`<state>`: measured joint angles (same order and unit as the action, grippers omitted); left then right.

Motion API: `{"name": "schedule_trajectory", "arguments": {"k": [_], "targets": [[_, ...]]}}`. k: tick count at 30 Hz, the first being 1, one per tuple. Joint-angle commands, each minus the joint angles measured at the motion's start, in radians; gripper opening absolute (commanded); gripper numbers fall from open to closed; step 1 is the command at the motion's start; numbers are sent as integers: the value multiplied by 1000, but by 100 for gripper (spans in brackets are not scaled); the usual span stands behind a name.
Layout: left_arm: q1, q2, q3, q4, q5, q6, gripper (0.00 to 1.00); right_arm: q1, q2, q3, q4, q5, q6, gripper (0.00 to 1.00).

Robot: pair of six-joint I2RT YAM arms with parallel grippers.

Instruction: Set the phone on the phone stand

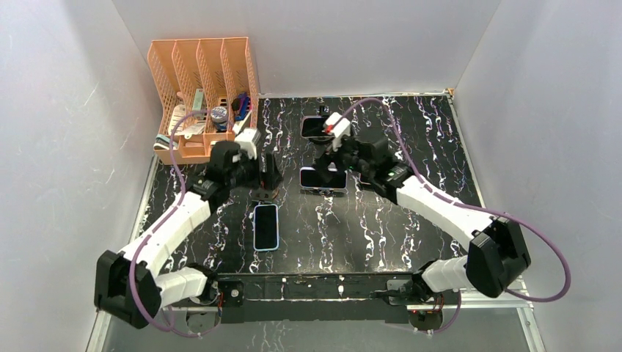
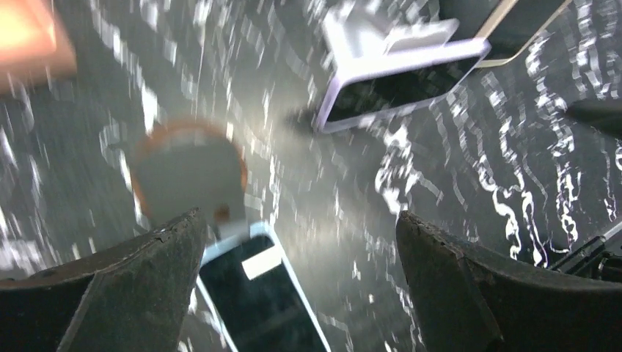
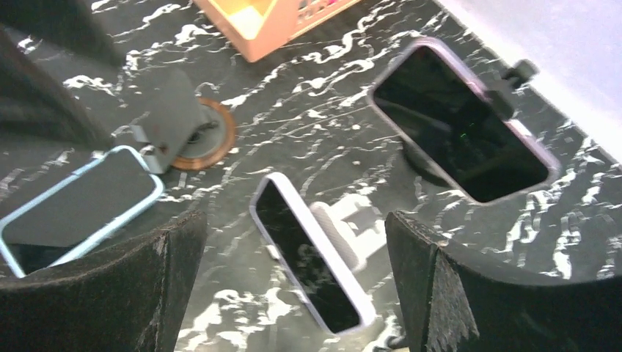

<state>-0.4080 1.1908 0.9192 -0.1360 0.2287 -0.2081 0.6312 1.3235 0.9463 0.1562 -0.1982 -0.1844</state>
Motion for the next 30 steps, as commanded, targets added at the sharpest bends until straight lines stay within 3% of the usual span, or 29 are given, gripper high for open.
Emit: {"name": "schedule_trajectory", "arguments": {"k": [1,6,10,13,17,20,24,30], "targets": [[-14,-183,-160,-141,-235,-325,98,184,81,187,-211,264,149,99],[4,-383,-211,-213,-459,-434,98,271,254,360,-346,298,443,99],[59,-504,-228,-227,-512,-437,98,276,355,457,-377,272,687,99],[112,-533,-204,-277,-558,-395,98,312,503,655,-602,365,894,99],[204,-510,-162,-317,-614,-290,98,440,755,1046,-896,531,946,99],[322,-494,-157,-299,-548,-253,98,494,852,1182,-979,560,960,99],[353,-493,-160,-297,-557,-233,98,505,982,1365,-1188,600,992,99],[361,-517,-193,-284,-542,-211,98,536,1023,1369,-1307,658,1005,99]]}}
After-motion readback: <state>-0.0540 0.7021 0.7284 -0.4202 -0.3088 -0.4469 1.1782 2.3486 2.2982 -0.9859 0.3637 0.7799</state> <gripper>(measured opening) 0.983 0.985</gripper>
